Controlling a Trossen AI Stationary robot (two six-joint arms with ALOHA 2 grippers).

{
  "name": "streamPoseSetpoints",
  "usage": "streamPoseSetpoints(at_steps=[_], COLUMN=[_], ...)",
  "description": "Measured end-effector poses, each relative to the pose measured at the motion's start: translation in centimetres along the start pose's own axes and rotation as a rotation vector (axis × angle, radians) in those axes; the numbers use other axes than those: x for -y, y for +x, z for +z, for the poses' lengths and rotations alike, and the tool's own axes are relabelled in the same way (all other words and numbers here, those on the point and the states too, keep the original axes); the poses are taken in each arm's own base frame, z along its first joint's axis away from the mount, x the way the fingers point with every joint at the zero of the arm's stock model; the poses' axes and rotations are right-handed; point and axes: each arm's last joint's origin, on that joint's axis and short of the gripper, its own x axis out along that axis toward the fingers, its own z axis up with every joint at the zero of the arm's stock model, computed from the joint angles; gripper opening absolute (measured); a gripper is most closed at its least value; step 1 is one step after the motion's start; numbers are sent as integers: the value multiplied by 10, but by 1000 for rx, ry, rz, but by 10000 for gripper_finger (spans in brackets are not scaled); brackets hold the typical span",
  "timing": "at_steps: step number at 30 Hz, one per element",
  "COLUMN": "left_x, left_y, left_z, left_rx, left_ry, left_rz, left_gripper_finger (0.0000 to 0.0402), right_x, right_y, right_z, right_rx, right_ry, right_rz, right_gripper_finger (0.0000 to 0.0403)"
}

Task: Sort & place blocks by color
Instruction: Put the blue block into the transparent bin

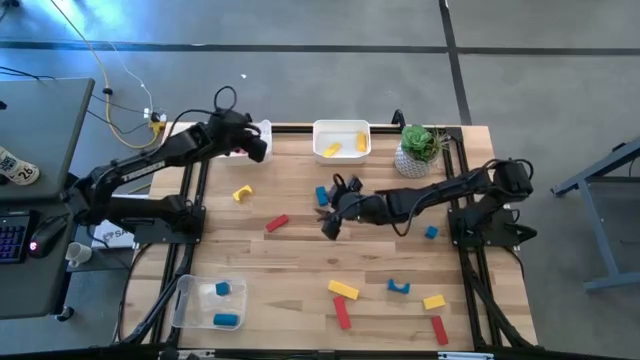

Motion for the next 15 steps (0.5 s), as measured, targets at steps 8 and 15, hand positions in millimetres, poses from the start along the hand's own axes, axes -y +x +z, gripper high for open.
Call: streamPoseSetpoints(at_steps=[8, 15], left_x=[2, 11], left_y=[-35, -52], left_z=[0, -8], left_rx=[41, 30], left_ry=[-47, -40], left_rz=[-206, -278], left_gripper_finger=[140, 140], right_x=[23, 34], right_y=[11, 5], right_z=[18, 53], right_rx=[34, 8], right_ry=[44, 22], right_rz=[64, 0], right_gripper_finger=[238, 238])
